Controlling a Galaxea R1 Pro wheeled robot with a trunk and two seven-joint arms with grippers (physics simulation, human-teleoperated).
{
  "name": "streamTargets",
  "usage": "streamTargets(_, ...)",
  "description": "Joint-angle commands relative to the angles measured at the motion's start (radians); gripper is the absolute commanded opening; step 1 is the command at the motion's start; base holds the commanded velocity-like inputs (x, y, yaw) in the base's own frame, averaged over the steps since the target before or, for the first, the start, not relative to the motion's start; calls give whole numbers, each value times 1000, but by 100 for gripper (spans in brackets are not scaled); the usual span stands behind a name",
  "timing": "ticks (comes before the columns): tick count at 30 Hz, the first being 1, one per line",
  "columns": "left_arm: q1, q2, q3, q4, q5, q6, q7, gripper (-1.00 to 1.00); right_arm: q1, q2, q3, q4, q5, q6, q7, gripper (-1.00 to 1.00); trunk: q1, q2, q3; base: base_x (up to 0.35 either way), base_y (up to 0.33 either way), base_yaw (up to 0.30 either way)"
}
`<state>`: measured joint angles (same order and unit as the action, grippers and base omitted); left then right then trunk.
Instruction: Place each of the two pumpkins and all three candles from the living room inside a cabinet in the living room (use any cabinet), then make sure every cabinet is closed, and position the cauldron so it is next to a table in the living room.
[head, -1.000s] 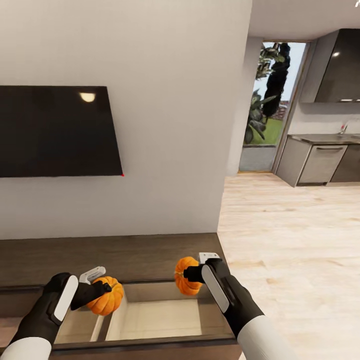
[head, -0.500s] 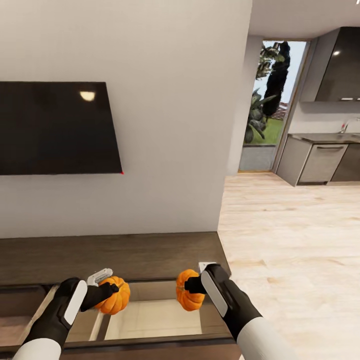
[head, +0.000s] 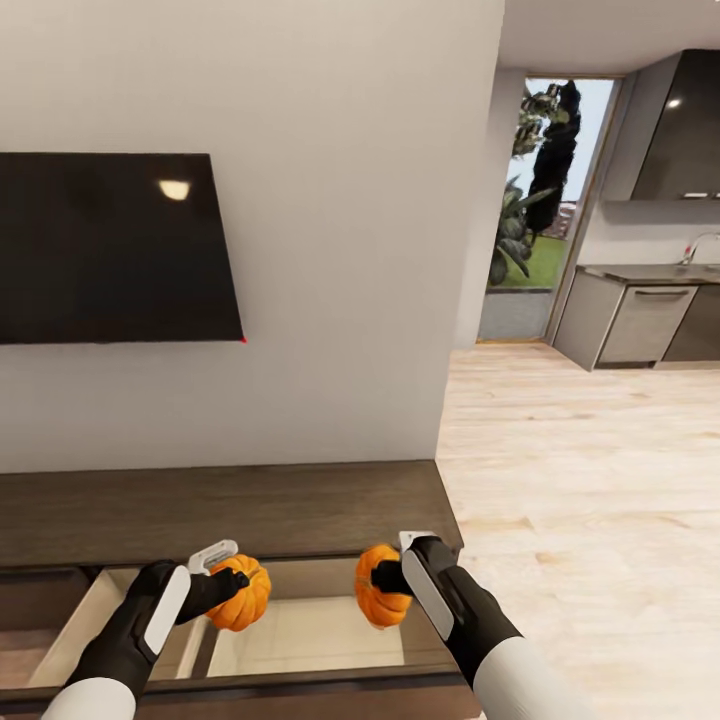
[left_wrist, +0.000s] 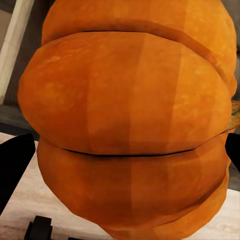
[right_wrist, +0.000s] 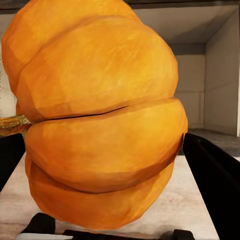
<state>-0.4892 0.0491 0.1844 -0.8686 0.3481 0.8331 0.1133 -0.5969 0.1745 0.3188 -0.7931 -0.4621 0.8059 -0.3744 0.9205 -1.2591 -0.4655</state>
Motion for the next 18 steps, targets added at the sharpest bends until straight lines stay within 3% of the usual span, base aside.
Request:
streamTargets(1,0,-4,0,1,-2,0,3,-100,0,0,0,0,-2,-10,1,-100,4,-7,-3,0,0,0)
streamTargets(7,0,-22,-1,2,-3,0,4,-100,0,0,0,-7,-5,-29,-1,-100,27,-49,-22,0,0,0)
streamTargets(11,0,-44,-5,6,-2,-37,6,-100,0,0,1,-8,-4,-31,-2,-100,42,-77,-35,0,0,0)
streamTargets(18,0,-73,-114,60,-2,-112,12,-100,-1,0,0,-6,-6,-31,-3,-100,69,-126,-56,0,0,0)
